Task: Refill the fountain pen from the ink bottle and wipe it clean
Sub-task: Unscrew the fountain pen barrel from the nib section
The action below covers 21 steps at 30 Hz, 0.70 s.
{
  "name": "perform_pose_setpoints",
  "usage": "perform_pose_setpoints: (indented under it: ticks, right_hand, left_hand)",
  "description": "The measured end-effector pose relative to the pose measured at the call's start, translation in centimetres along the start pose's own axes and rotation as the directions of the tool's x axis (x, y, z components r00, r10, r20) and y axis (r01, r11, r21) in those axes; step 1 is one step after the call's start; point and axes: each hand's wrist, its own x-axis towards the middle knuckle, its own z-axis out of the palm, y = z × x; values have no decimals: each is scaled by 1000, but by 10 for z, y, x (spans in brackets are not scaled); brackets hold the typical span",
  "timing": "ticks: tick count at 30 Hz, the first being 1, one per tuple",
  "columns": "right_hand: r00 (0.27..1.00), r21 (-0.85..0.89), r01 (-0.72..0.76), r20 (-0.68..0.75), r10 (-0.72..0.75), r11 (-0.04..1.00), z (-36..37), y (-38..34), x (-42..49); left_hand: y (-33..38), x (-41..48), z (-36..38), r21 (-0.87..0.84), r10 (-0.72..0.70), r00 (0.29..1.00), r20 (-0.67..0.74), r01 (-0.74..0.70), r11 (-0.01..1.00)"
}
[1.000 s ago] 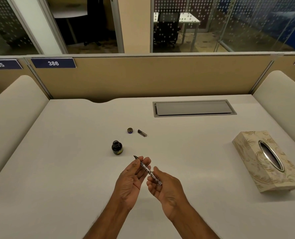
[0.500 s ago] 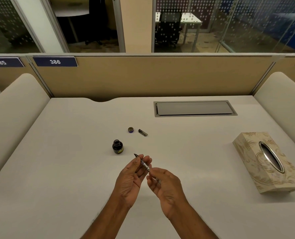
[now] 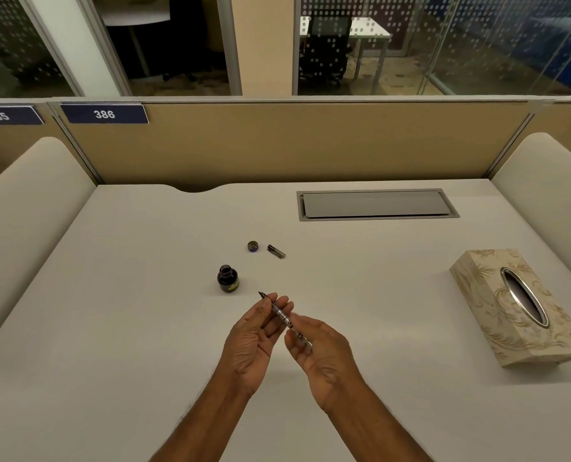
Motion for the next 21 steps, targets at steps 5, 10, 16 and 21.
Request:
perform_pose_setpoints:
  ticks: [5,10,16,21]
  right_hand:
    - [999,-52,22,-24,-23,998,-1,1,1]
    - [1000,-15,-10,-13,10,1000,-1,1,1]
    - [1000,-63,10,9,-9,998,-1,1,4]
    - [994,-185,105,-10,-109,977,-4,2,7]
  left_hand:
    - [-1,1,-1,0,-5,1000,4,5,1000]
    - [-1,2,-1,4,-8,1000,0,8,1000]
    - [1,3,1,9,-12,1000,-9,12,1000]
    - [4,7,1,9,4,999,-38,-3,1000]
